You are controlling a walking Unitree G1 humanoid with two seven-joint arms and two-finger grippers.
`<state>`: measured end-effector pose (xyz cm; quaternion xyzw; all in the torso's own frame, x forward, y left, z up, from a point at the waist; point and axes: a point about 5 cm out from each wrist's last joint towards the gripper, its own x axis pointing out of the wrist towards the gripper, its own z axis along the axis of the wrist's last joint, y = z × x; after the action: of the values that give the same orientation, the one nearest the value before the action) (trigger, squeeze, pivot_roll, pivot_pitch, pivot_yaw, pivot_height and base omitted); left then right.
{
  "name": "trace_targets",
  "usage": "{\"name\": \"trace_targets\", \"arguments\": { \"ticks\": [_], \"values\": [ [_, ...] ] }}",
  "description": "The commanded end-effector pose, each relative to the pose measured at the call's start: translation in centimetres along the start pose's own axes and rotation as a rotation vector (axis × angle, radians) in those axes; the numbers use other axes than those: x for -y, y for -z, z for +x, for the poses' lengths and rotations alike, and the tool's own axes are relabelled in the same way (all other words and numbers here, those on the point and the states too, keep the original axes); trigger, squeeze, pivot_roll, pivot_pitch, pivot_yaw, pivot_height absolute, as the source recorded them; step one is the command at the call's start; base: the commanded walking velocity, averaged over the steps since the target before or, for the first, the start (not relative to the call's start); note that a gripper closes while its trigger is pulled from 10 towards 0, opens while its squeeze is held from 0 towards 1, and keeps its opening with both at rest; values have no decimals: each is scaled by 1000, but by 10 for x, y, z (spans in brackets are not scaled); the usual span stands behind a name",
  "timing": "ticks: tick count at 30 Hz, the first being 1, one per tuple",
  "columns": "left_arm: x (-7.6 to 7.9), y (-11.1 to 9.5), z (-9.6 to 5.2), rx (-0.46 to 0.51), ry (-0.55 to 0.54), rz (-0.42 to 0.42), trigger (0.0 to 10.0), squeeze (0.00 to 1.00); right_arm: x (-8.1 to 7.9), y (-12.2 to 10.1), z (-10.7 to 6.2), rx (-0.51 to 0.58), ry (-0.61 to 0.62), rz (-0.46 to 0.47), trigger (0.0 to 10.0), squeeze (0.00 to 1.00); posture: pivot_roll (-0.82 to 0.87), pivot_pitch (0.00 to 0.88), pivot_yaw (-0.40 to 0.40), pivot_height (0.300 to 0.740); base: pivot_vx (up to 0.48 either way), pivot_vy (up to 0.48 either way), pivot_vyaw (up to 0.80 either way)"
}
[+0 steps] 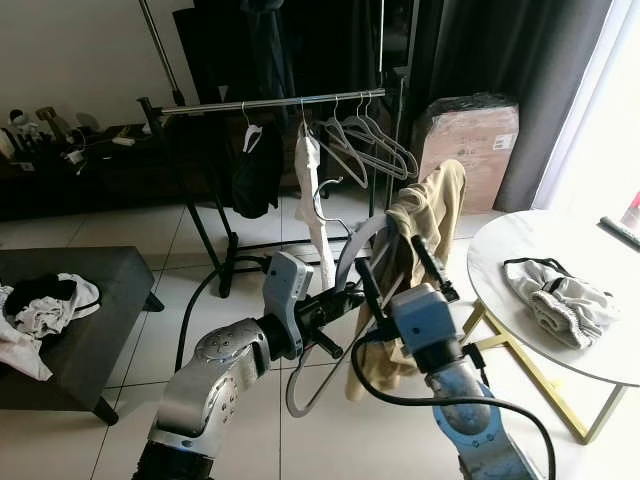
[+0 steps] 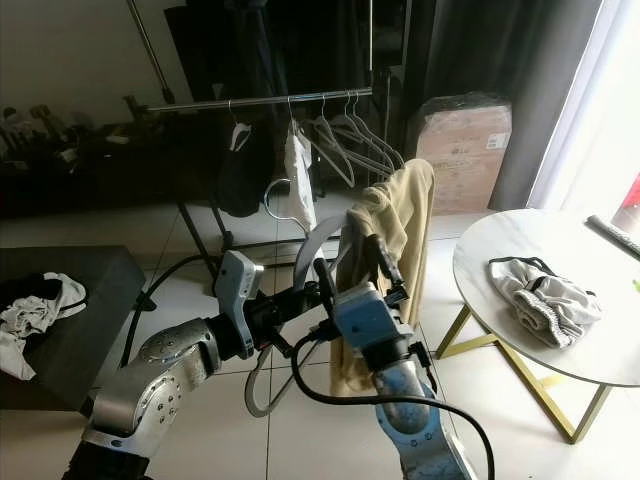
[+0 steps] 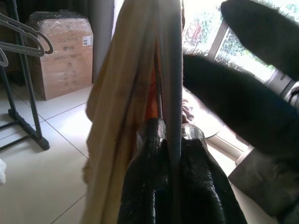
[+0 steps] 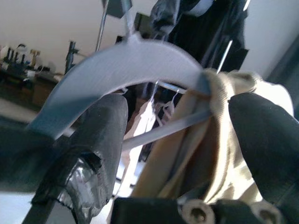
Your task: Hang hanger
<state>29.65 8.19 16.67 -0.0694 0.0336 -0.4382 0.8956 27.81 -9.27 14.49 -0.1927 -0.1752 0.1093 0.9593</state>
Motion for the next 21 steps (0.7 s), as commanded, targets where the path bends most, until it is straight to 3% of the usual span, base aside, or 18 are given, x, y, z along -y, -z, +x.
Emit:
{"name": "trace_targets", "arguments": {
  "ticks": [1,12,21],
  "values": [
    [6,-18,3,67,44,44,10000,0,-4,0,2,3,-16,-7,10000,0,-62,41,72,740,0,0,0],
    [13,-18,5,70,66,43,10000,0,13,5,21,2,113,-57,10000,0,-54,43,71,740,0,0,0],
    [11,-16,3,60,54,49,10000,0,28,10,18,-33,239,-87,10000,0,-52,46,69,740,0,0,0]
  ]
}}
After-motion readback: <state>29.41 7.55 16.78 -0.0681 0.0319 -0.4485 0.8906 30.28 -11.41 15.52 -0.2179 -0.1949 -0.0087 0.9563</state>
